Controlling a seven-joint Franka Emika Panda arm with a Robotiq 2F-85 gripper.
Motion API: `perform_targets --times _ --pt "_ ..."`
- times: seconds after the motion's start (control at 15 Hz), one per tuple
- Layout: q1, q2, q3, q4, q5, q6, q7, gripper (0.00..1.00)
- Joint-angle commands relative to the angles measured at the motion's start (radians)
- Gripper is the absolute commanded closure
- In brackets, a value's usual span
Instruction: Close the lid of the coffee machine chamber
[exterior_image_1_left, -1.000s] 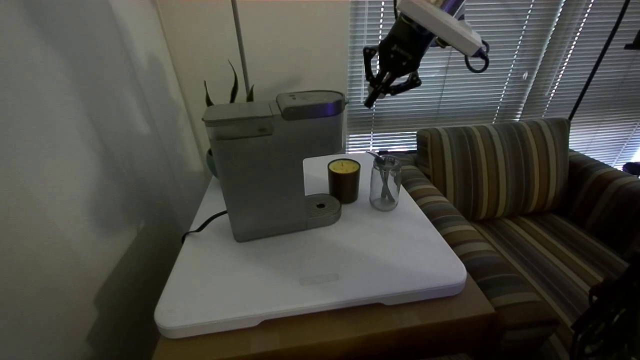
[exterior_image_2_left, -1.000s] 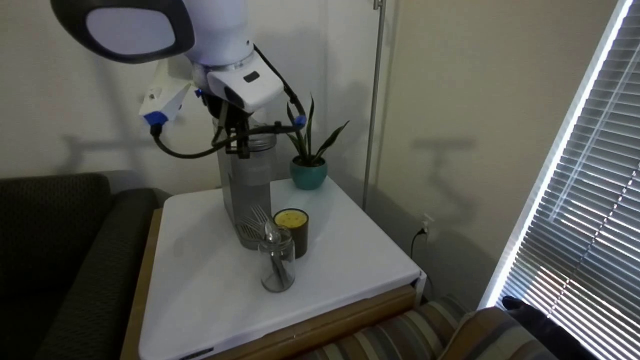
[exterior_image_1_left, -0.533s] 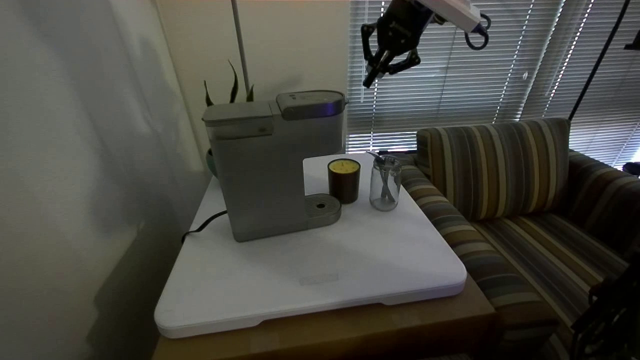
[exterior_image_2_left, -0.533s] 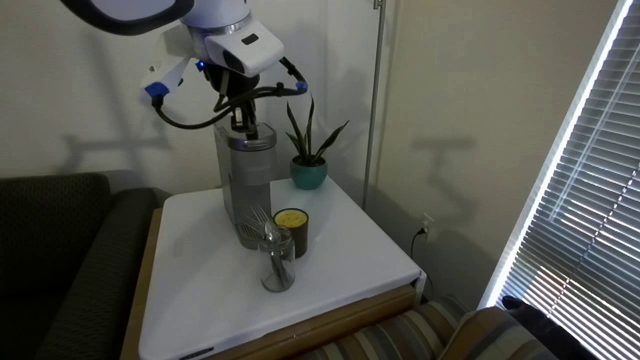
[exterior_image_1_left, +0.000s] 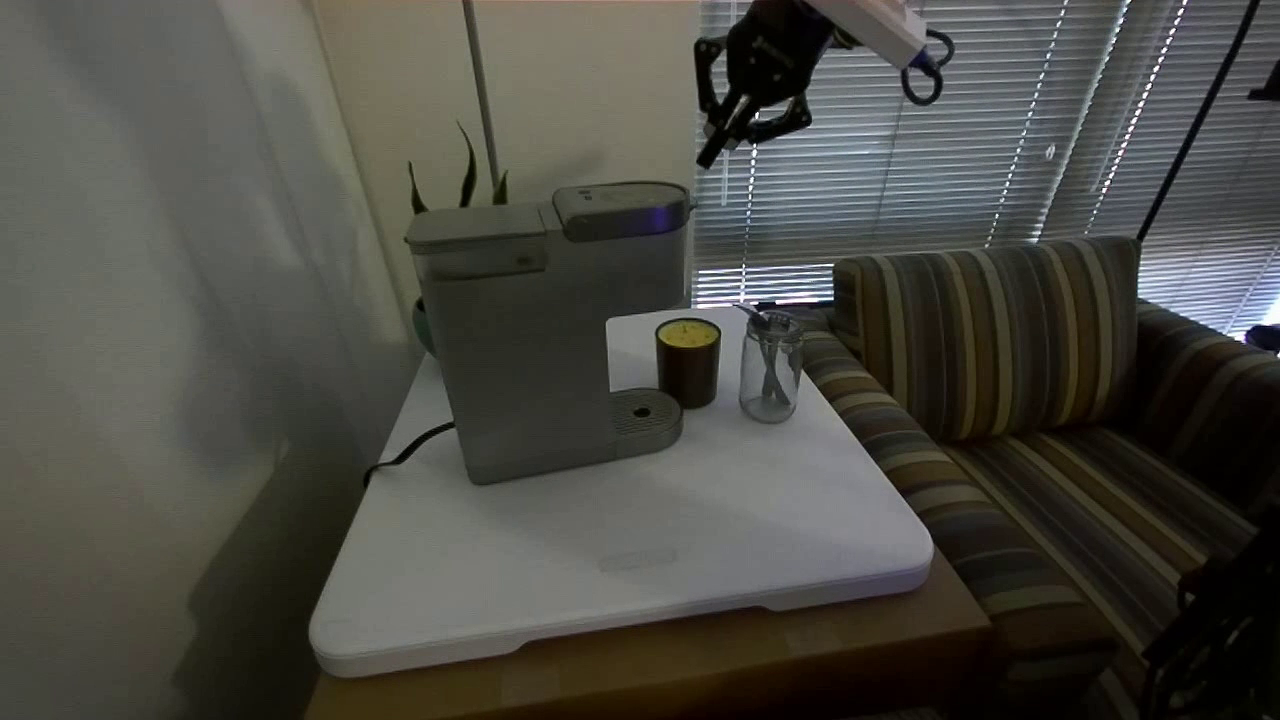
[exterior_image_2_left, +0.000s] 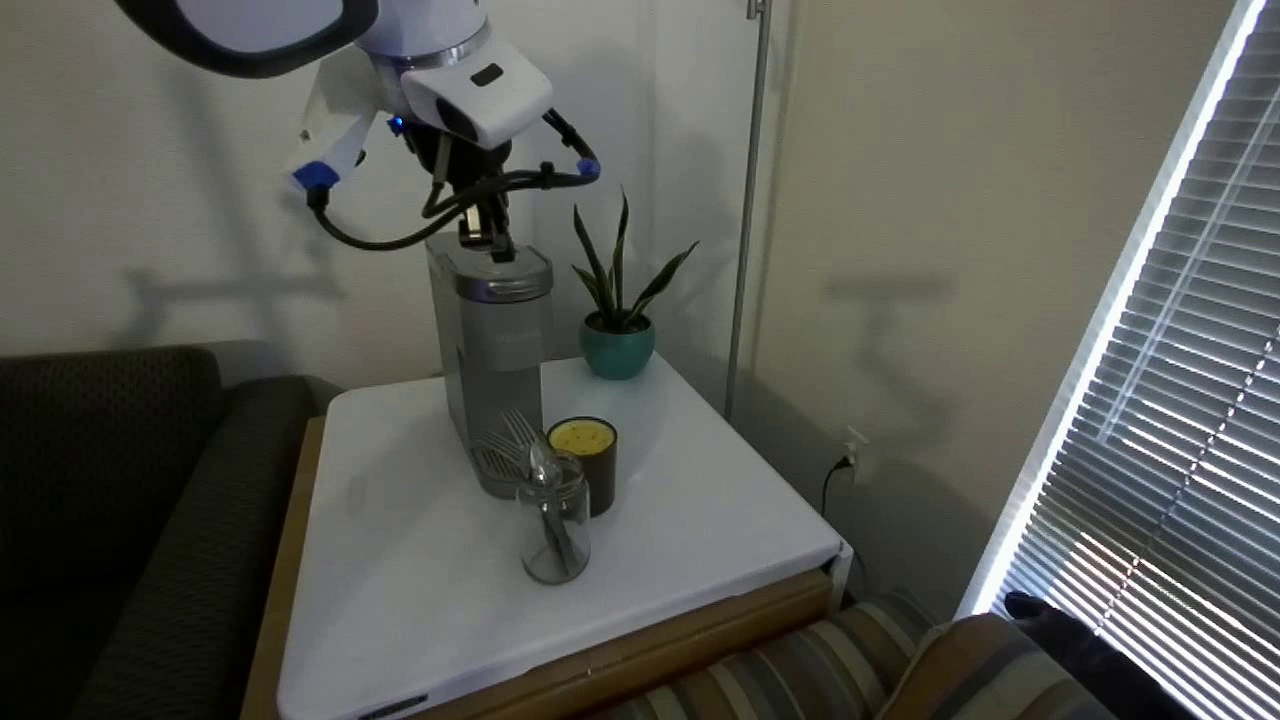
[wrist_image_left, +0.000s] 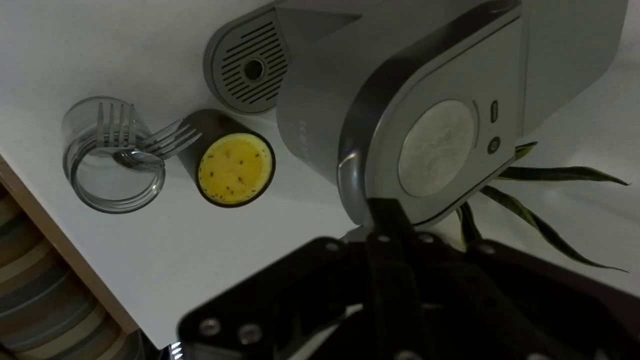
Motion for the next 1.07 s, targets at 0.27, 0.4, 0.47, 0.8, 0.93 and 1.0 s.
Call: perform_targets --times 0.27,0.4,0.47,0.8,0.93,1.0 --pt "-0.02 0.038 0.016 0.01 -0.01 0.041 0.033 1.0" --pt "-0.019 0.048 0.018 0.014 -0.011 0.045 0.035 1.0" --pt "-0.019 0.053 0.019 0.016 -0.009 0.048 0.035 1.0" --pt "-0.021 0.078 0.029 0.024 0.0 0.048 0.036 1.0" --pt "-0.021 0.088 0.028 0.033 -0.004 0.044 0.038 1.0" --pt "-0.021 0.09 0.027 0.035 -0.006 0.042 0.038 1.0"
